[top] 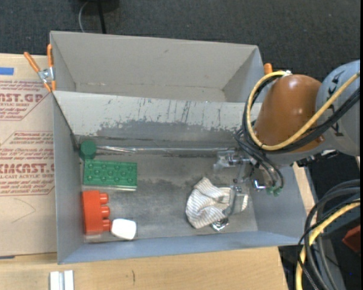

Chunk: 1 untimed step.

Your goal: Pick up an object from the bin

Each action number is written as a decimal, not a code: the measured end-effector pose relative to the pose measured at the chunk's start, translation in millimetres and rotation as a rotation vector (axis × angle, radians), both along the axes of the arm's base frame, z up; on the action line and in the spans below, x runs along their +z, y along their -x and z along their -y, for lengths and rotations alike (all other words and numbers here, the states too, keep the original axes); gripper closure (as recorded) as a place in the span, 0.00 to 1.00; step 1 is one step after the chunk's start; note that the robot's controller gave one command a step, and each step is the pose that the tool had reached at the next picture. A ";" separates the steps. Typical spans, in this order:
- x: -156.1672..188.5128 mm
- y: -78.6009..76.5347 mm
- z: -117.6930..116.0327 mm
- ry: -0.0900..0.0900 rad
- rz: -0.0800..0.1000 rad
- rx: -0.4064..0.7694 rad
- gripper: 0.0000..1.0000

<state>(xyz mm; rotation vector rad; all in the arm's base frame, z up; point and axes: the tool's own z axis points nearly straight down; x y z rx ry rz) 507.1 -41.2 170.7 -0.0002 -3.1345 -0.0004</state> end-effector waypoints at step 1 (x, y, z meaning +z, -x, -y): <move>4.4 -1.6 -0.1 0.001 0.007 0.001 0.00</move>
Offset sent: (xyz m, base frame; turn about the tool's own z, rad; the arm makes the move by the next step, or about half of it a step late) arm 0.0027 -0.0199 -0.0667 0.0625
